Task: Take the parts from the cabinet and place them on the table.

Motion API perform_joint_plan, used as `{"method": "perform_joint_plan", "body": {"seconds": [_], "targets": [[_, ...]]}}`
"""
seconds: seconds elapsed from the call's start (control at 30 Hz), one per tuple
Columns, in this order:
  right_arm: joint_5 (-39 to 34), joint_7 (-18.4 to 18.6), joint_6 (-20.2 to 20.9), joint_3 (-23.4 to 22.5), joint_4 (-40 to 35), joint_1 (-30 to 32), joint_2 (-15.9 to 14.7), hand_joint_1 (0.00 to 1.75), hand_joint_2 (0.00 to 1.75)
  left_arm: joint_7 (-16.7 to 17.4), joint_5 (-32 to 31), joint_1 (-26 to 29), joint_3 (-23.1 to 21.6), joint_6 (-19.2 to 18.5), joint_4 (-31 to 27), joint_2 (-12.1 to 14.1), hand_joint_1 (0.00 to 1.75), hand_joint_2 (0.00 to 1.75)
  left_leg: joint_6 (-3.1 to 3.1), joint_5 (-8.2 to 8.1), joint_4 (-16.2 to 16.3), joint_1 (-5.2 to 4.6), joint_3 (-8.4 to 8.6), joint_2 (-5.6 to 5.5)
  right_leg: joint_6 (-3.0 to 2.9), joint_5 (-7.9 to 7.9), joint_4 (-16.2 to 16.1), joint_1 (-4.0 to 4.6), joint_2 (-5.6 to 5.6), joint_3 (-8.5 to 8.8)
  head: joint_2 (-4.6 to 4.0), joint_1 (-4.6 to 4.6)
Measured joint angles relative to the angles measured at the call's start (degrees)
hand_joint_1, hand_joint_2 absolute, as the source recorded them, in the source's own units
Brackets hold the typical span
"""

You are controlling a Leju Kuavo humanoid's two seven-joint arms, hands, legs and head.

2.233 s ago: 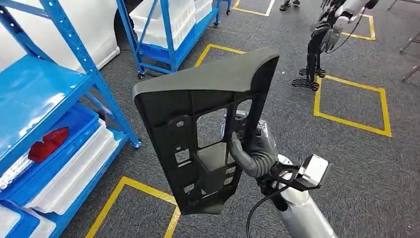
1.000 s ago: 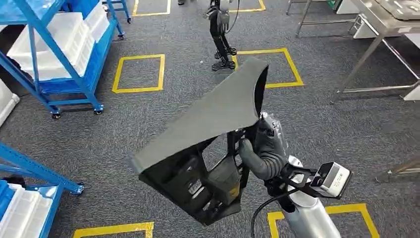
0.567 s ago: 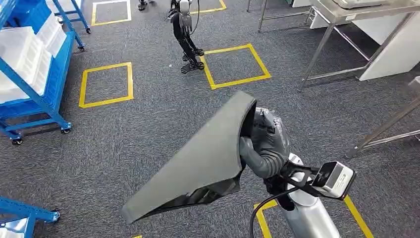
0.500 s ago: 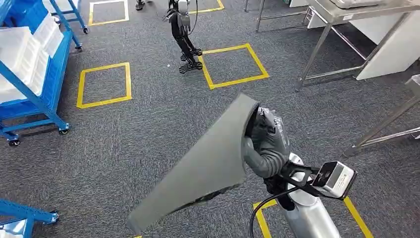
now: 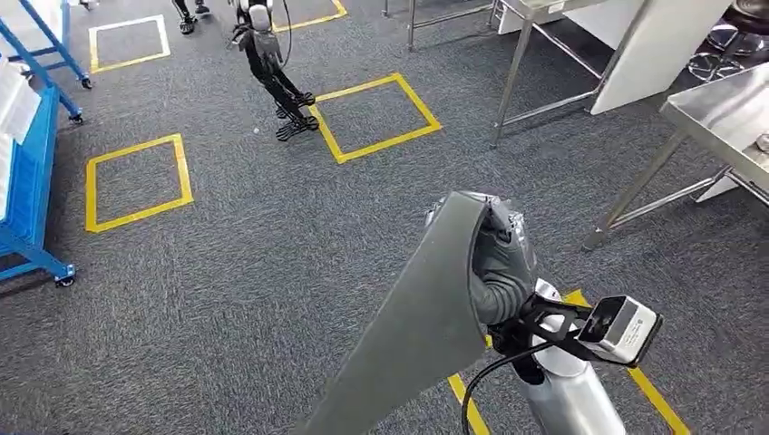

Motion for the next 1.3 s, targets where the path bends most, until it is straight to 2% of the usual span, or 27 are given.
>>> {"method": "perform_joint_plan", "body": {"seconds": [0.07, 0.13, 0.17, 0.2, 0.27, 0.3, 0.33, 0.4, 0.47, 0.5, 0.53, 0.57, 0.63, 0.67, 0.7, 0.73, 0.8, 0.83, 0.87, 0.9, 1.0, 1.07, 1.1, 1.17, 1.2, 1.23, 1.3], "targets": [[0.0, -0.1, 0.1, -0.4, -0.1, -0.1, 0.0, 1.75, 1.75, 0.3, 0.3, 0.0, 0.1, 0.2, 0.0, 0.3, 0.0, 1.75, -0.08, -4.1, 5.9, 0.14, -2.31, -4.25, -0.48, 0.05, 0.0, -0.01, 1.12, 0.05, 0.0, -0.13], [0.1, -0.3, 0.2, -0.6, -0.1, 0.4, -0.1, 1.75, 1.75, 0.9, 1.1, 0.3, 0.5, 1.5, 0.0, 1.2, 0.0, 1.75, -0.01, -8.25, 15.7, 0.1, -7.05, -5.83, -0.95, 0.04, 0.0, 0.37, 2.44, -0.05, 0.0, -0.22], [0.2, -0.6, 0.3, -0.7, -0.1, 0.8, -0.1, 1.75, 1.75, 1.4, 1.6, 0.6, 1.0, 2.3, 0.0, 1.9, 0.0, 1.75, 0.16, -8.79, 18.9, 0.1, -8.77, -6.04, -1.01, 0.03, 0.0, 0.57, 3.39, -0.04, 0.0, -0.24], [0.2, -0.7, 0.3, -0.9, -0.1, 1.2, -0.1, 1.75, 1.75, 1.6, 1.8, 0.8, 1.5, 2.4, 0.0, 2.8, 0.0, 1.75, 0.43, -7.74, 18.8, 0.04, -9.07, -6.13, -1.04, 0.04, 0.1, 0.74, 4.29, 0.02, -0.02, -0.22], [0.3, -0.9, 0.3, -1.4, -0.1, 1.5, -0.1, 1.75, 1.75, 2.0, 2.0, 0.8, 1.9, 2.2, 0.0, 4.0, 0.0, 1.75, 1.36, -2.38, 10.6, -0.31, -5.76, -6.84, -1.05, 0.05, 0.1, 0.96, 6.07, 0.19, -0.02, -0.24], [0.3, -1.0, 0.3, -1.6, -0.1, 1.5, -0.1, 1.75, 1.75, 2.1, 2.0, 0.8, 2.0, 2.2, 0.0, 4.7, 0.0, 1.75, 1.93, 0.31, 5.2, -0.51, -3.35, -8.51, -1.03, 0.06, 0.1, 0.96, 6.8, 0.28, 0.0, -0.24], [0.3, -1.0, 0.3, -1.7, -0.1, 1.5, -0.1, 1.75, 1.75, 2.1, 2.0, 0.8, 2.2, 2.2, -0.1, 5.4, 0.0, 1.75, 2.57, 0.88, 1.2, -0.56, -1.73, -11.59, -0.92, 0.13, 0.1, 0.8, 7.39, 0.28, 0.0, -0.18], [0.4, -1.0, 0.3, -1.8, -0.1, 1.7, -0.1, 1.75, 1.75, 2.2, 2.3, 0.8, 2.8, 2.4, -0.1, 5.7, 0.0, 1.75, 2.35, 0.78, 0.4, -0.79, -1.27, -10.52, -0.29, 0.26, 0.1, 0.66, 8.52, -0.04, 0.0, -0.31], [0.4, -1.0, 0.4, -2.0, -0.1, 2.0, -0.1, 1.75, 1.75, 2.2, 2.8, 0.6, 2.9, 2.8, -0.2, 5.9, 0.0, 1.75, 2.66, 0.88, 0.2, -1.03, -0.92, -9.45, 0.42, 0.55, -0.3, 0.4, 9.81, -0.15, 0.0, -0.3], [0.5, -1.1, 0.5, -2.1, -0.1, 2.1, -0.1, 1.75, 1.75, 2.2, 3.0, 0.4, 3.1, 2.8, -0.2, 5.9, 0.0, 1.75, 2.99, 1.6, -1.0, -0.25, -0.59, -8.46, 0.57, 0.39, 0.0, 0.84, 9.12, -0.21, -0.02, -0.26], [0.5, -1.2, 0.6, -2.3, -0.1, 2.1, -0.2, 1.75, 1.75, 2.2, 3.3, 0.3, 3.3, 2.7, -0.2, 6.0, 0.0, 1.75, 3.25, 1.81, -1.5, -0.39, -0.31, -7.87, 0.77, -0.7, 1.1, 1.05, 5.27, -0.73, 0.0, -0.11], [0.6, -1.2, 0.8, -2.3, -0.1, 2.1, -0.2, 1.75, 1.75, 2.2, 3.5, 0.3, 3.5, 2.5, -0.2, 6.0, 0.0, 1.75, 3.51, 1.85, -1.6, -0.45, -0.27, -7.2, 1.12, -2.93, 4.1, 0.99, 2.85, -2.19, 0.0, 0.24], [0.7, -1.5, 1.3, -2.3, 0.0, 2.2, -0.2, 1.75, 1.75, 2.6, 4.0, 0.7, 4.2, 2.3, -0.2, 5.9, 0.0, 1.75, 3.59, 1.72, -1.5, -0.54, -0.32, -5.59, 1.68, -7.25, 13.3, 0.56, 1.64, -6.68, -0.02, 0.24], [0.7, -1.5, 1.3, -2.3, 0.1, 2.3, -0.2, 1.75, 1.75, 2.8, 4.4, 0.8, 4.4, 2.3, -0.2, 5.9, 0.0, 1.75, 3.53, 1.63, -1.4, -0.54, -0.39, -4.64, 1.95, -8.21, 17.0, 0.33, 1.6, -8.55, -0.02, 0.26], [0.7, -1.5, 1.5, -2.3, 0.2, 2.2, -0.2, 1.75, 1.75, 2.9, 4.7, 0.7, 4.6, 2.3, -0.2, 5.8, 0.0, 1.75, 3.41, 1.52, -1.4, -0.52, -0.38, -3.91, 2.13, -7.65, 17.4, 0.15, 1.49, -8.86, 0.0, 0.24], [0.6, -1.5, 1.8, -2.3, 0.2, 2.2, -0.2, 1.75, 1.75, 2.9, 4.9, 0.7, 4.8, 2.3, -0.2, 5.7, 0.0, 1.75, 3.29, 1.34, -1.3, -0.49, -0.32, -3.21, 2.32, -5.86, 15.0, -0.07, 1.23, -7.63, 0.0, 0.24], [0.0, -1.3, 2.4, -2.3, 0.3, 1.7, -0.2, 1.75, 1.75, 2.9, 5.3, 0.4, 5.4, 2.2, -0.2, 5.2, 0.0, 1.75, 2.85, 0.77, -0.7, -0.36, -0.19, -1.9, 2.5, -1.05, 4.5, -0.18, -0.35, -1.97, 0.0, 0.26], [-0.3, -1.2, 2.7, -2.3, 0.3, 1.1, -0.2, 1.75, 1.75, 2.8, 5.4, 0.3, 5.7, 2.2, -0.2, 5.2, 0.0, 1.75, 2.5, 0.38, -0.3, -0.37, -0.16, -1.34, 2.21, -0.67, 0.0, -0.05, -2.66, 0.11, -0.02, 0.26], [-0.7, -1.1, 3.0, -2.3, 0.5, 0.7, -0.2, 1.75, 1.75, 2.8, 5.6, 0.3, 5.8, 2.3, -0.2, 5.0, 0.0, 1.75, 2.02, 0.04, 0.0, -0.8, -0.18, -0.94, 1.6, -0.61, 0.3, 0.41, -2.88, 0.02, 0.0, 0.18], [-1.3, -1.0, 3.4, -2.3, 0.7, 0.3, -0.2, 1.75, 1.75, 2.6, 5.6, 0.3, 5.9, 2.3, -0.2, 5.0, 0.0, 1.75, 1.63, -0.01, 0.0, -0.77, -0.12, -0.66, 0.93, -0.64, 0.5, 0.42, -1.89, -0.05, 0.0, 0.17], [-2.0, -0.9, 3.7, -2.3, 1.3, -0.2, -0.2, 1.75, 1.75, 2.3, 5.8, 0.0, 6.2, 2.4, -0.2, 4.5, 0.0, 1.75, 0.68, -0.37, -0.2, -0.57, 0.55, 0.91, -0.07, -0.48, 0.1, 0.35, -0.07, -0.08, 0.0, 0.15], [-2.0, -0.9, 3.9, -2.3, 1.6, -0.8, -0.1, 1.75, 1.75, 2.2, 5.8, -0.1, 6.3, 2.5, -0.2, 4.2, 0.0, 1.75, 0.15, -3.0, 3.1, -0.1, -0.78, -4.25, -0.58, -0.25, -0.1, 0.04, 0.87, 0.06, 0.0, 0.0], [-2.0, -0.9, 4.1, -2.2, 1.9, -1.1, 0.0, 1.75, 1.75, 2.2, 5.9, 0.0, 6.6, 2.6, -0.2, 4.0, 0.0, 1.75, 0.0, -5.61, 8.1, -0.05, -3.08, -5.51, -0.77, -0.21, -0.1, 0.07, 1.49, 0.03, 0.0, -0.06], [-2.0, -0.9, 4.1, -2.2, 2.3, -1.3, 0.0, 1.75, 1.75, 2.2, 6.0, 0.4, 7.1, 2.6, -0.2, 3.8, 0.0, 1.75, -0.01, -8.97, 17.5, -0.1, -7.81, -6.05, -1.0, -0.19, 0.0, 0.39, 3.03, 0.03, 0.0, -0.11], [-2.0, -0.9, 4.1, -2.2, 2.6, -1.3, 0.0, 1.75, 1.75, 2.2, 6.0, 0.5, 7.1, 2.6, -0.2, 3.7, 0.0, 1.75, 0.13, -8.75, 19.3, -0.12, -9.02, -6.06, -1.02, -0.18, 0.0, 0.53, 3.81, 0.03, 0.0, -0.09], [-2.0, -0.9, 4.1, -2.2, 2.8, -1.3, 0.0, 1.75, 1.75, 2.2, 6.0, 0.5, 7.1, 2.6, -0.2, 3.6, 0.0, 1.75, 0.46, -7.06, 18.0, -0.17, -8.78, -6.12, -1.03, -0.18, 0.1, 0.68, 4.69, 0.09, 0.0, -0.09], [-2.1, -0.9, 4.1, -2.2, 3.1, -1.4, 0.0, 1.75, 1.75, 2.2, 6.0, 0.5, 7.1, 2.4, -0.2, 3.4, 0.0, 1.75, 1.57, -1.18, 8.2, -0.46, -4.71, -7.33, -1.05, -0.15, 0.1, 0.98, 6.39, 0.3, 0.0, -0.09]]}}
